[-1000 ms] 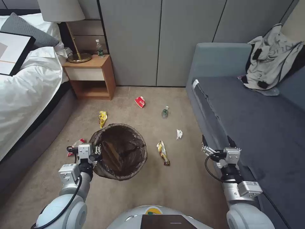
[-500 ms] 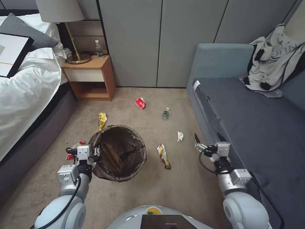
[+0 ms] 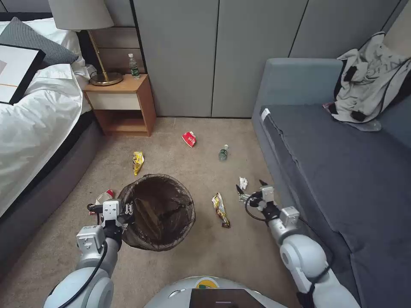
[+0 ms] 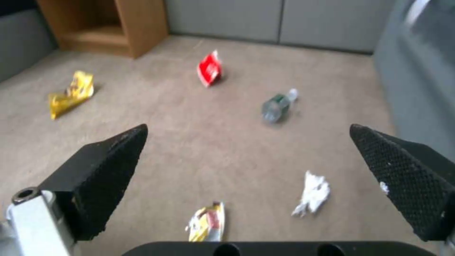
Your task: Pick up the trash bin, then pick up the garbage from the floor and place it into the trash bin.
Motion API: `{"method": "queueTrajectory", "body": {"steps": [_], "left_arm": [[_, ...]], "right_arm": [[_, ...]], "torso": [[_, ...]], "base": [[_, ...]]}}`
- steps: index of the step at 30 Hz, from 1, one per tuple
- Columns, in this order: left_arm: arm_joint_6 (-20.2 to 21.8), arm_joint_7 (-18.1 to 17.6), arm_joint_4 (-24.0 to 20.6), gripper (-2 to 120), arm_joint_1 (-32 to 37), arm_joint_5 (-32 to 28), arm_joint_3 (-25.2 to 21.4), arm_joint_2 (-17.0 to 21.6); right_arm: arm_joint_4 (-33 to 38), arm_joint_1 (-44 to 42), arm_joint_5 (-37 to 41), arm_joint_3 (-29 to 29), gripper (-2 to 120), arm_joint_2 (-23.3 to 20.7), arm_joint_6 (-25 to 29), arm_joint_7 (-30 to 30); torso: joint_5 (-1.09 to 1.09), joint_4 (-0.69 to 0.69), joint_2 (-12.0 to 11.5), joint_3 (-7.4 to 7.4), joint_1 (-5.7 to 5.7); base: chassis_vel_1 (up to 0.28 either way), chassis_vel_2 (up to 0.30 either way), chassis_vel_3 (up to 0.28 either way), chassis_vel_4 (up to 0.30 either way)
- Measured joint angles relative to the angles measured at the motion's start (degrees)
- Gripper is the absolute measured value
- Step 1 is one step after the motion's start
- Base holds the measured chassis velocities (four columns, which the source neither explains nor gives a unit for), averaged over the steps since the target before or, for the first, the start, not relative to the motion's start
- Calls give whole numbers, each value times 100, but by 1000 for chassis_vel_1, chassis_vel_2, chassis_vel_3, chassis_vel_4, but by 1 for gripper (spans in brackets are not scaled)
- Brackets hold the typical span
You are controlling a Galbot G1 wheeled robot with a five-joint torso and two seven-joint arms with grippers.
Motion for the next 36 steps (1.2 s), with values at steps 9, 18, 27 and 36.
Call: {"method": "queueTrajectory", "body": {"steps": [9, 18, 27, 36], "left_arm": [[6, -1, 0, 7, -9, -57, -127, 7], [22, -6, 0, 7, -6, -83, -126, -12], [22, -7, 0, 7, 44, -44, -107, -34], [16, 0, 0, 7, 100, -2, -98, -56]], "right_arm": [[-892, 662, 260, -673, 100, -214, -151, 48], [-1853, 1289, 251, -1384, 100, 3, -200, 210], [-2764, 1652, 73, -1645, 100, 164, -94, 197], [-3631, 1932, -33, -1684, 100, 320, 88, 201]], "torso": [[-1, 0, 0, 0, 0], [0, 0, 0, 0, 0], [-1, -1, 0, 0, 0], [-1, 0, 0, 0, 0]], "base": [[0, 0, 0, 0], [0, 0, 0, 0], [0, 0, 0, 0], [0, 0, 0, 0]]}}
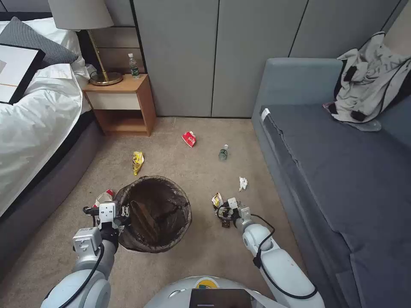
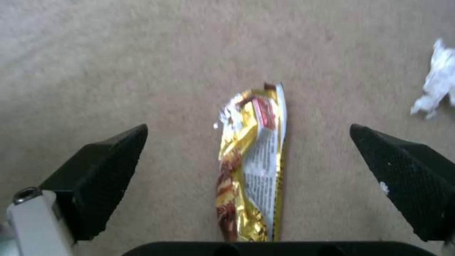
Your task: Pick up the trash bin, then pick up the garbage from the floor and place it into the trash bin.
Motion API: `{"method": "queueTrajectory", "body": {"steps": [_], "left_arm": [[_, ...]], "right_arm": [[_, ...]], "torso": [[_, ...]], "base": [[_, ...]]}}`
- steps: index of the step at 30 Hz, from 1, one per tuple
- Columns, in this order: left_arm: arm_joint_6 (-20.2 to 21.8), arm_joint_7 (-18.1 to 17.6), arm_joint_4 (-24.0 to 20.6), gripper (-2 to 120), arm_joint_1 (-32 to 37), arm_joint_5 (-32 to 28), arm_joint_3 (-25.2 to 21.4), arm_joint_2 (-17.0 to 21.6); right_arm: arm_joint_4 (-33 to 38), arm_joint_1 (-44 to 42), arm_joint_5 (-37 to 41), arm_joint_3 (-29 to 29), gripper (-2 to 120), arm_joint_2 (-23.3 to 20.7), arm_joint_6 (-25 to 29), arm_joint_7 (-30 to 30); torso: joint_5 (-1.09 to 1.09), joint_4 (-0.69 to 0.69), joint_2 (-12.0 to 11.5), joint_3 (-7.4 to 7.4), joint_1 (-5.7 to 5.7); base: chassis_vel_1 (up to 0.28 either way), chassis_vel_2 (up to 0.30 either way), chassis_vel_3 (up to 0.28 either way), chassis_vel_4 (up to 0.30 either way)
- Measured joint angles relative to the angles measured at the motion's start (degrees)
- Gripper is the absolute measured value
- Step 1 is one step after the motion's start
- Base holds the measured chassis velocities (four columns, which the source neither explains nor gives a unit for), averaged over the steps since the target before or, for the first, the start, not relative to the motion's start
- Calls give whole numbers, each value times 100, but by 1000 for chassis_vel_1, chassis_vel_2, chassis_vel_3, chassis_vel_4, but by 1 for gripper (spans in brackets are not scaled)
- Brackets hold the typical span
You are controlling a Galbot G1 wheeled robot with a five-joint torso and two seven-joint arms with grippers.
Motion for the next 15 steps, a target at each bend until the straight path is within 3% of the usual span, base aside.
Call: {"method": "queueTrajectory", "body": {"steps": [15], "left_arm": [[-4, 7, 0, 7, -41, -20, 12, 21]], "right_arm": [[-562, 225, -63, -93, 100, 160, 35, 36]], "torso": [[0, 0, 0, 0, 0]], "base": [[0, 0, 0, 0]]}}
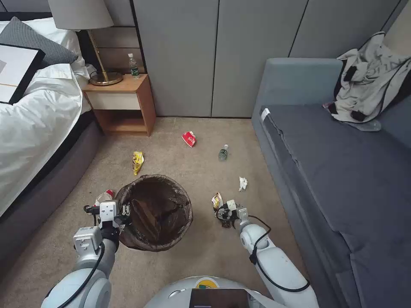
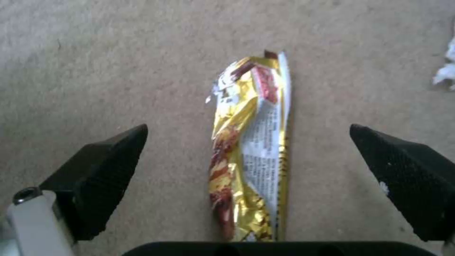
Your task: Pick up the trash bin, then pick up the garbage from the floor and place it into the trash bin.
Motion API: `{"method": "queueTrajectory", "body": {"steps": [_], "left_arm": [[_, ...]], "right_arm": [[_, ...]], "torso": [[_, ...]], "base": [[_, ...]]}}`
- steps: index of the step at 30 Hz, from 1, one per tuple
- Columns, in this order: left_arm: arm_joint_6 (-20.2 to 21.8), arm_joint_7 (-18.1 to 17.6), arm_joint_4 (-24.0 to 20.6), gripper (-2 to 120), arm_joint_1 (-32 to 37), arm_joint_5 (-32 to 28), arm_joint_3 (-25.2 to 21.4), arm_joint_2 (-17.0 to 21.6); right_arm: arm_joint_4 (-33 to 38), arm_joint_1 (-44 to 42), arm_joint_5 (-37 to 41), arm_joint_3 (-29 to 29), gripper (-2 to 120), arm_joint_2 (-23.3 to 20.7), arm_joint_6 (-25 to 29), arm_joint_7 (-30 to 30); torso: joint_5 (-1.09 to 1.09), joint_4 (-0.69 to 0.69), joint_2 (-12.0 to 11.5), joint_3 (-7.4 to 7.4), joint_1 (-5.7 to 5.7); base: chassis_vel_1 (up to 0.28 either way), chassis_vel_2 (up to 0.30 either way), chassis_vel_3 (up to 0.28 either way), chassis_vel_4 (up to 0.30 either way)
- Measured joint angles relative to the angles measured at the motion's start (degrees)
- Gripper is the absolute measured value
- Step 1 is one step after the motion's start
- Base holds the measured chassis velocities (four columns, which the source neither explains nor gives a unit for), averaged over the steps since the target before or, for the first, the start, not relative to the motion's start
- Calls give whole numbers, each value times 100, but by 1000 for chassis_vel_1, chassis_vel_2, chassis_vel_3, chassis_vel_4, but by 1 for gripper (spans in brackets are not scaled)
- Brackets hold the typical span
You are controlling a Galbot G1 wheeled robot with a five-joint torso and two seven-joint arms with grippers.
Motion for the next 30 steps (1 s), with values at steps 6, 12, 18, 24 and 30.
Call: {"method": "queueTrajectory", "body": {"steps": [6, 12, 18, 24, 30], "left_arm": [[-1, 1, 0, 7, 2, -3, 3, -16], [-4, 4, 0, 7, 22, 10, 27, -19], [-5, 6, 0, 7, 52, 13, 18, -20], [-8, 13, 0, 7, 57, 23, 33, -21], [-12, 17, 0, 7, 72, 24, 27, -13]], "right_arm": [[-232, 66, -124, -115, 100, 63, 29, -3], [-375, 91, -148, -158, 100, 131, 27, -9], [-498, 138, -81, -150, 100, 176, -38, -12], [-575, 156, -40, -147, 100, 210, -97, -19], [-646, 174, 88, -107, 99, 239, -185, -13]], "torso": [[0, 0, 0, 0, 0], [0, 0, 0, -1, 0], [0, 0, 0, -1, 0], [0, 0, 0, -1, 0], [0, 0, 0, -1, 0]], "base": [[0, 0, 0, 0], [0, 0, 0, 0], [0, 0, 0, 0], [0, 0, 0, 0], [0, 0, 0, 0]]}}
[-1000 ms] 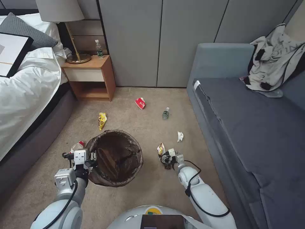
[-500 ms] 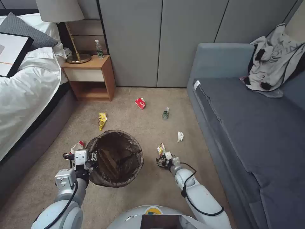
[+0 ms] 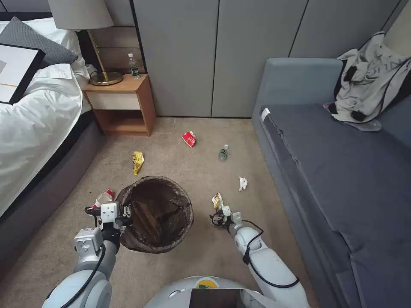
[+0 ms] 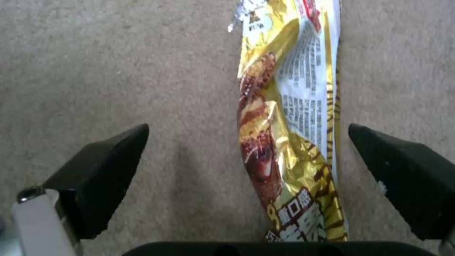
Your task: Pick up the trash bin, then pick up the garbage from the floor and place it into the trash bin.
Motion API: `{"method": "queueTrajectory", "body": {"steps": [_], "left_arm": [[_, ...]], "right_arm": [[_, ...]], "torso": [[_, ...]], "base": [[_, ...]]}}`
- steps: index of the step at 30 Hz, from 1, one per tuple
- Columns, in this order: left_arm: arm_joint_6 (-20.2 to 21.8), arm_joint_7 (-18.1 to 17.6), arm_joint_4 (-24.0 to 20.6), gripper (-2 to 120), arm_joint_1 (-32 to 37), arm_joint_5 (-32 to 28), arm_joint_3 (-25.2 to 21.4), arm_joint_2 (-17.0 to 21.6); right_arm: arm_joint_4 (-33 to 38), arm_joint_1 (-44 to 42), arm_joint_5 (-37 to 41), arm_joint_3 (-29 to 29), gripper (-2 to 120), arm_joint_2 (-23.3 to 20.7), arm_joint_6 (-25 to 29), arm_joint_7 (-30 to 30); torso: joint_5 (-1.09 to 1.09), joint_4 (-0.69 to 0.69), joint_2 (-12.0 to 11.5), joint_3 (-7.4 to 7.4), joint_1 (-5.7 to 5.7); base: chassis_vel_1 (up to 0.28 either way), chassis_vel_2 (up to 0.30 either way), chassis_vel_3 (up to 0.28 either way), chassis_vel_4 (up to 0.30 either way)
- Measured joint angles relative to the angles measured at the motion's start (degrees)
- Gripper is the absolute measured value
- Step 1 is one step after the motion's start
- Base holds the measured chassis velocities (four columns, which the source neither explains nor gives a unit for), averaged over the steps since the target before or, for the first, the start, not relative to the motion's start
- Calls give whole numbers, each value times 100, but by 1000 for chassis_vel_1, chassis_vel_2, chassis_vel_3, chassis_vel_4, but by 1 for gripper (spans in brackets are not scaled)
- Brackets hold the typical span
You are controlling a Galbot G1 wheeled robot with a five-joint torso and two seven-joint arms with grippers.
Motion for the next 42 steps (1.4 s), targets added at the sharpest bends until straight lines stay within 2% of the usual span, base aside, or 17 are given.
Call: {"method": "queueTrajectory", "body": {"steps": [17, 21, 22, 25, 27, 28, 31, 32, 35, 39, 42], "left_arm": [[-33, -5, 0, 7, -2, 6, -5, 12], [-35, -7, 0, 7, -21, 7, 6, 12], [-35, -7, 0, 7, -21, 7, 6, 12], [-36, -8, 0, 7, -26, 5, 10, 13], [-36, -8, 0, 7, -26, 5, 10, 13], [-36, -8, 0, 7, -30, 4, 15, 14], [-37, -8, 0, 7, -43, 2, 25, 15], [-37, -8, 0, 7, -43, 2, 25, 15], [-38, -9, 0, 7, -59, -2, 24, 24], [-38, -9, 0, 7, -67, -9, 24, 34], [-38, -8, 0, 7, -94, -20, 27, 54]], "right_arm": [[-190, -2, -65, 152, 99, 24, -32, 1], [-194, 2, -75, 172, 84, 26, -58, -11], [-194, 2, -75, 172, 84, 26, -58, -11], [-221, 19, -99, 187, 68, 30, -68, -23], [-221, 19, -99, 187, 68, 30, -68, -24], [-225, 20, -102, 193, 59, 30, -73, -36], [-228, 16, -102, 208, 45, 40, -79, -58], [-228, 16, -102, 208, 45, 40, -79, -58], [-224, 5, -94, 236, 31, 43, -79, -63], [-219, -1, -93, 249, 23, 41, -79, -64], [-180, -25, -96, 272, 7, 38, -81, -64]], "torso": [[0, 0, 0, 0, 0], [-1, -1, 0, 0, 0], [-1, -1, 0, 0, 0], [-3, -2, 1, 0, 0], [-3, -2, 1, 0, 0], [-3, -2, 1, 0, 0], [0, 0, 1, 0, 0], [0, 0, 1, 0, 0], [1, 1, 1, 0, -1], [1, 1, 0, 0, 0], [2, 2, 0, 1, 0]], "base": [[0, 0, 0, 0], [0, 0, 0, 0], [0, 0, 0, 0], [0, 0, 0, 0], [0, 0, 0, 0], [0, 0, 0, 0], [0, 0, 0, 0], [0, 0, 0, 0], [0, 0, 0, 0], [0, 0, 0, 0], [0, 0, 0, 0]]}}
